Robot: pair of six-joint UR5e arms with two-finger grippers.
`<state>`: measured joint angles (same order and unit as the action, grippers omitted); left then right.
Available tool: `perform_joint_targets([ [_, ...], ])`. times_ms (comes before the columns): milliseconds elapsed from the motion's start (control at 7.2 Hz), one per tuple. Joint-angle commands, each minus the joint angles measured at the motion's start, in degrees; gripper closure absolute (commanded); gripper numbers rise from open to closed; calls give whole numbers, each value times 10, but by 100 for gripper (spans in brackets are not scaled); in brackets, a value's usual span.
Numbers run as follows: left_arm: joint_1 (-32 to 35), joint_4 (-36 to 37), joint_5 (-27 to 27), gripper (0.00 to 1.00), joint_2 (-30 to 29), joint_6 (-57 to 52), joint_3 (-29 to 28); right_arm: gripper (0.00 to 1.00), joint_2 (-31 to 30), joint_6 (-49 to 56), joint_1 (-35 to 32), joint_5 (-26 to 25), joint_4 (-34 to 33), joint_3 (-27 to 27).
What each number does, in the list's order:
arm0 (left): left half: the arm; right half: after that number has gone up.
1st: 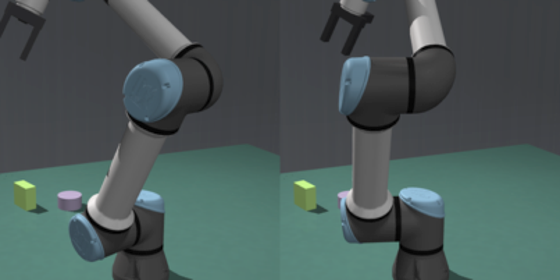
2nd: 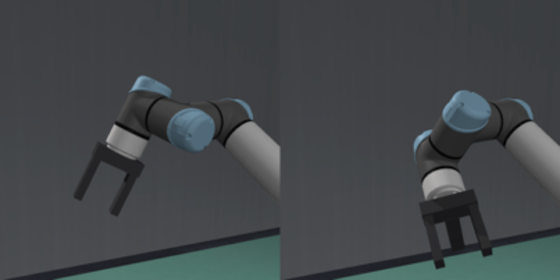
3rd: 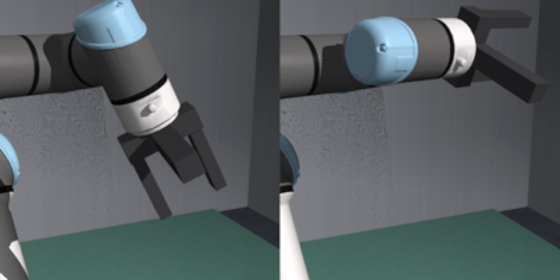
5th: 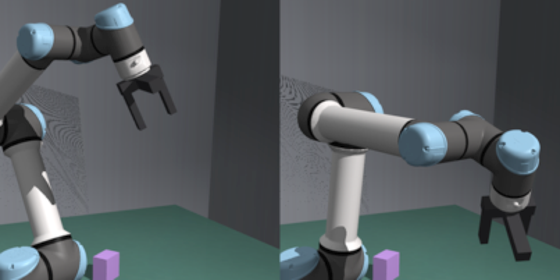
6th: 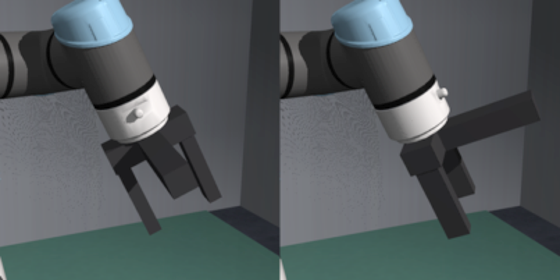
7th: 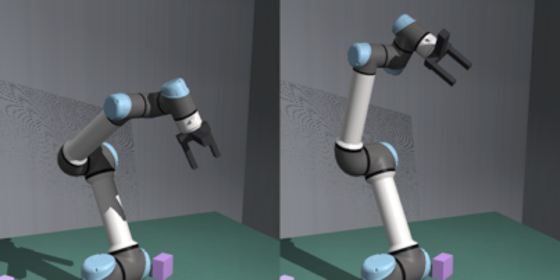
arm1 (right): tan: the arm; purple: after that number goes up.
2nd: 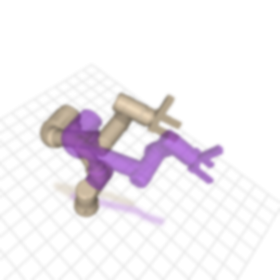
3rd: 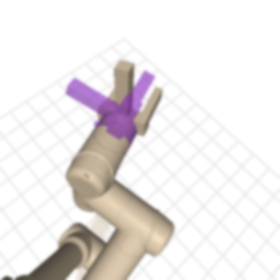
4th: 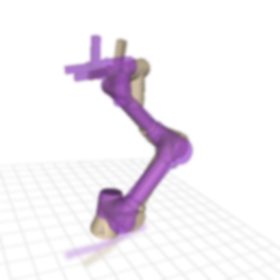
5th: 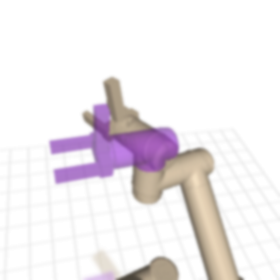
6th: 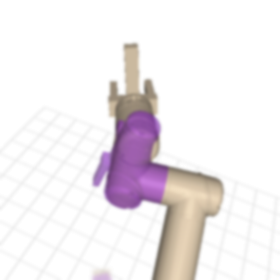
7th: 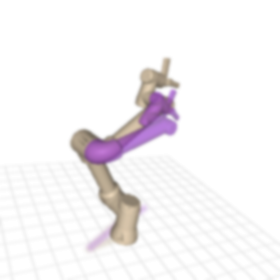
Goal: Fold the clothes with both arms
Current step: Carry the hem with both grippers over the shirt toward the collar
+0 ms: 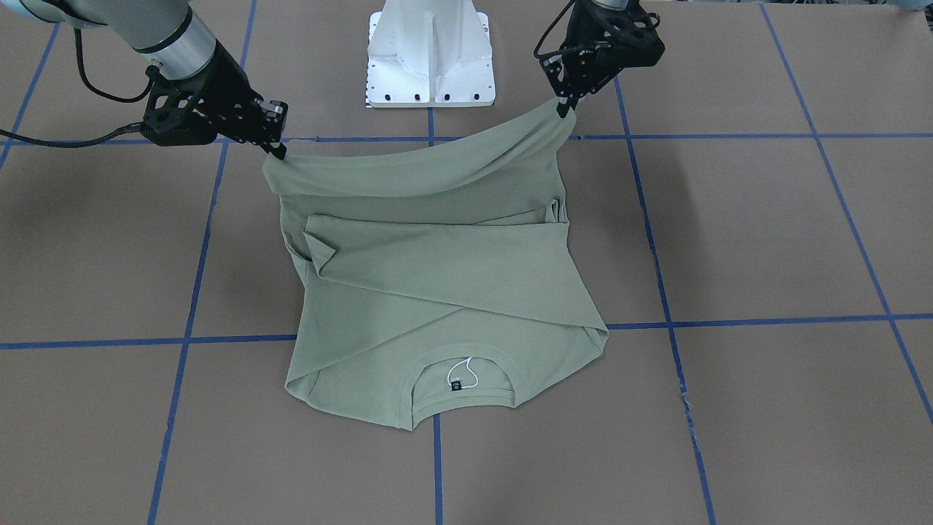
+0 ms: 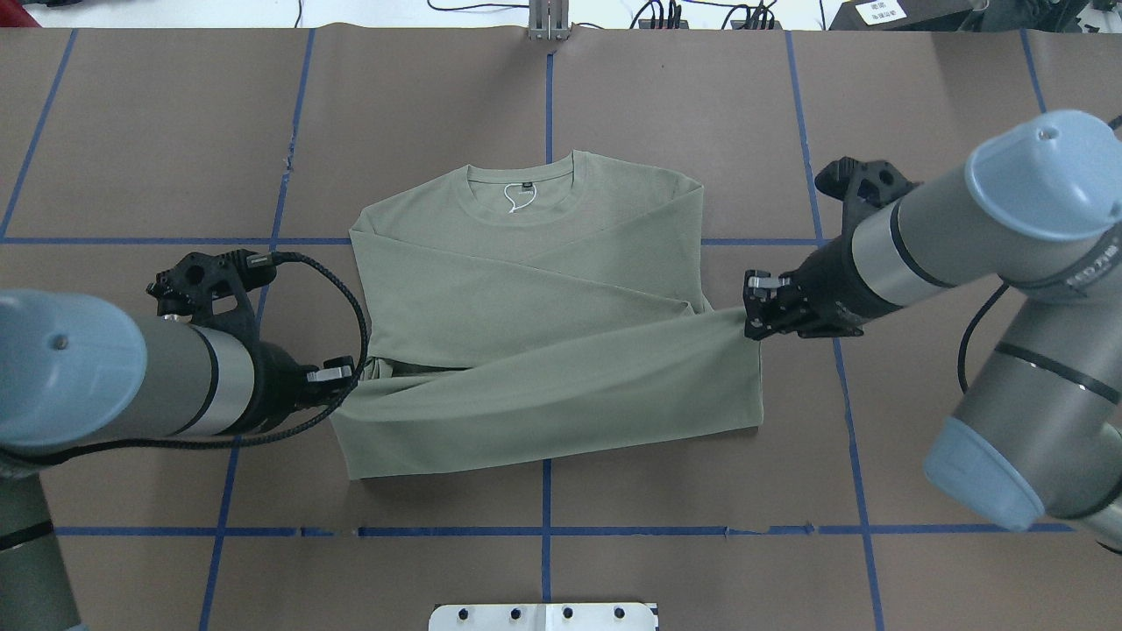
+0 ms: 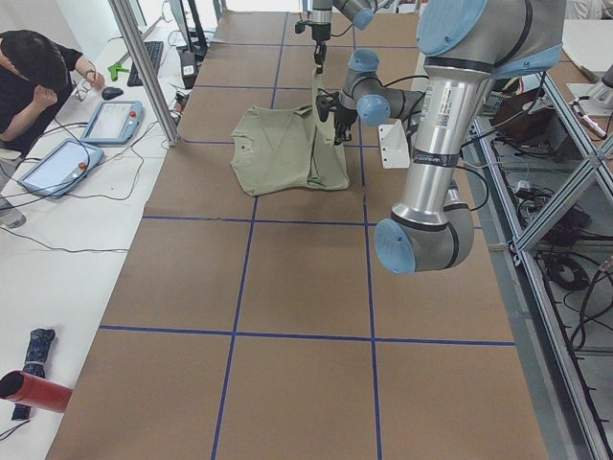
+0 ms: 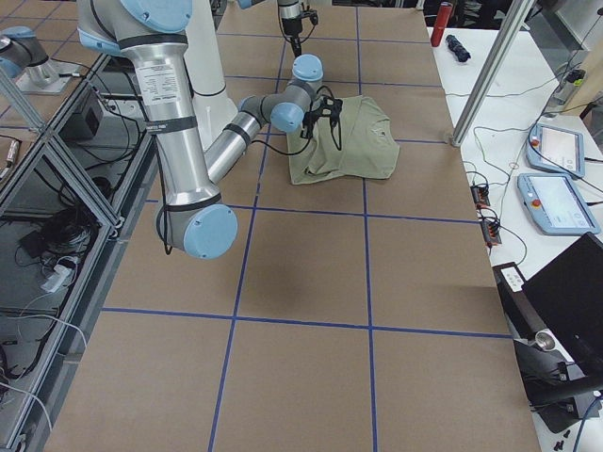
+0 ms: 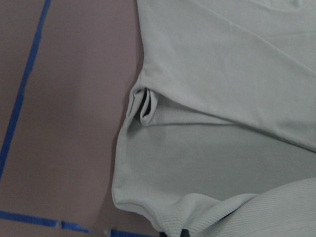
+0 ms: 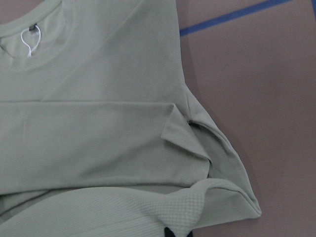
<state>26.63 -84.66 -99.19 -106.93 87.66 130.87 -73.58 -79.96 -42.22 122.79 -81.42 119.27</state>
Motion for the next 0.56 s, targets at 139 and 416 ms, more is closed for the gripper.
perform_joint_targets([
  [139, 51, -52, -1, 100, -29, -7, -88, 100, 97, 5, -42, -9, 1, -111],
  [416, 96, -100, -1, 100, -61, -22, -174, 100, 117, 12, -56, -25, 1, -149],
])
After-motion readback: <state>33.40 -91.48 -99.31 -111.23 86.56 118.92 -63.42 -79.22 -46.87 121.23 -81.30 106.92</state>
